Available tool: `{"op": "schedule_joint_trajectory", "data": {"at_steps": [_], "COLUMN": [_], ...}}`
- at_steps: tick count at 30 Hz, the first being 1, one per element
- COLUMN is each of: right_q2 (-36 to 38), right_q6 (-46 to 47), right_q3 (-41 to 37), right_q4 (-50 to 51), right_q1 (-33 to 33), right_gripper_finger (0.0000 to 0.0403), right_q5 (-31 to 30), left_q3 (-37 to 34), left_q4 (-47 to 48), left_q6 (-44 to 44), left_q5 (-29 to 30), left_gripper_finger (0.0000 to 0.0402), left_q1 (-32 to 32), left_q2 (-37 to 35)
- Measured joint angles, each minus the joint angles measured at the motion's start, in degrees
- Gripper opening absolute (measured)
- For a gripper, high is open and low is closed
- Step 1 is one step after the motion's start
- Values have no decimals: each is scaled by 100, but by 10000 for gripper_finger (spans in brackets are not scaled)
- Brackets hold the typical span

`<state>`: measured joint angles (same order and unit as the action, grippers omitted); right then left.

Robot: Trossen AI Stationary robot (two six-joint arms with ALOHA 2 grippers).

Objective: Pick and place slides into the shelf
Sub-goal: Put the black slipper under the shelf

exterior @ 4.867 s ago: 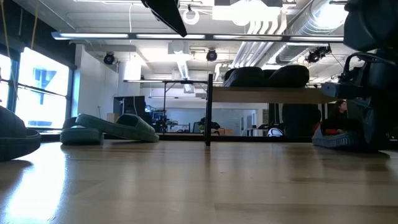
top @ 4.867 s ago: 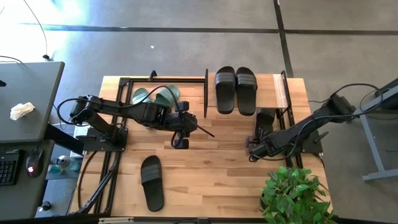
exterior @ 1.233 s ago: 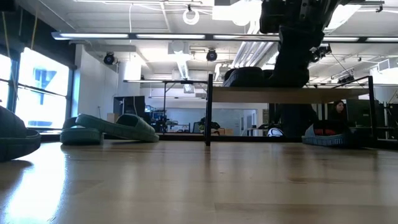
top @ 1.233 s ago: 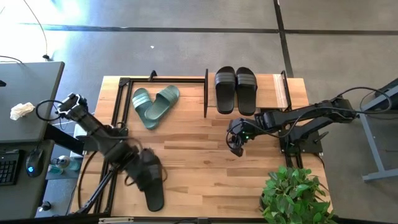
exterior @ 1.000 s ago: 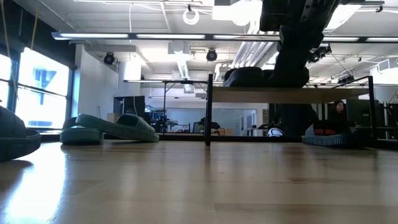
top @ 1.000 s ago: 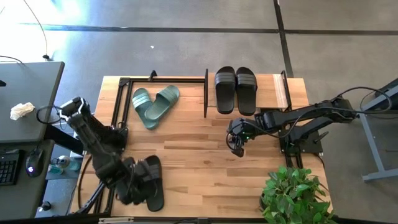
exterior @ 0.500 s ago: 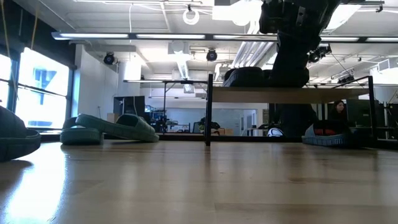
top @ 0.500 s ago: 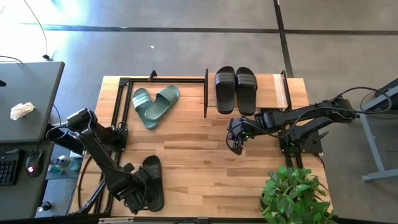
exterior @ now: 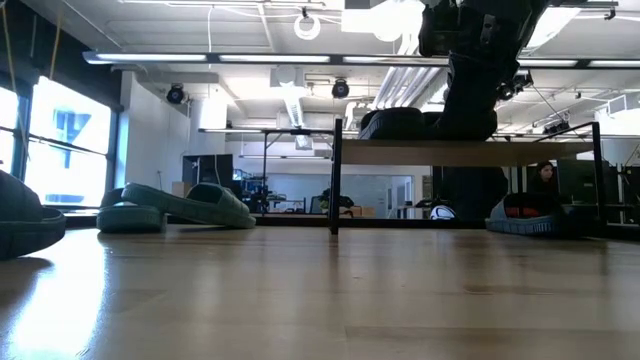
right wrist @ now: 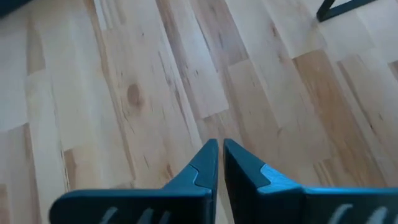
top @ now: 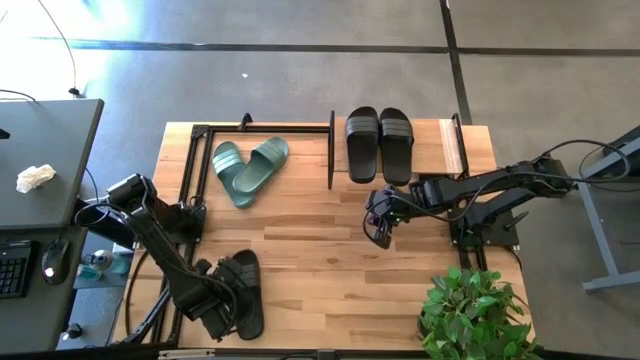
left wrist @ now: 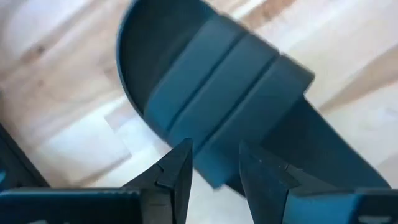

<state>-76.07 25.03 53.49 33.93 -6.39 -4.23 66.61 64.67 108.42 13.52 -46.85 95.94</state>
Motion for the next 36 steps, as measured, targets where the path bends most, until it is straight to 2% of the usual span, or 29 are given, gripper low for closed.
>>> {"op": "schedule_joint_trajectory", "data": {"at_steps": [6, 14, 20, 25, 29, 33, 36], "right_q2": [0, 0, 0, 0, 0, 0, 0], "right_q6": [23, 67, 213, 216, 469, 497, 499], "right_q3": [0, 0, 0, 0, 0, 0, 0], "right_q4": [15, 13, 11, 4, -15, -36, -35], "right_q1": [0, 0, -17, -132, -267, -428, -525], "right_gripper_finger": [40, 57, 58, 58, 58, 58, 58], "right_q5": [20, -72, -79, -221, -402, -659, -870], "left_q3": [191, 321, 102, -24, -39, -42, -32], "left_q4": [-297, -369, -164, -149, 253, 449, 420], "left_q6": [-132, -1178, -1012, -1070, -1035, -921, -1054], "left_q5": [-243, -219, -242, -268, -576, -684, -517], "left_gripper_finger": [150, 228, 256, 259, 248, 222, 191], "left_q1": [-4, 0, 17, 113, 306, 523, 633], "left_q2": [-4, -4, 45, 342, 622, 709, 710]}}
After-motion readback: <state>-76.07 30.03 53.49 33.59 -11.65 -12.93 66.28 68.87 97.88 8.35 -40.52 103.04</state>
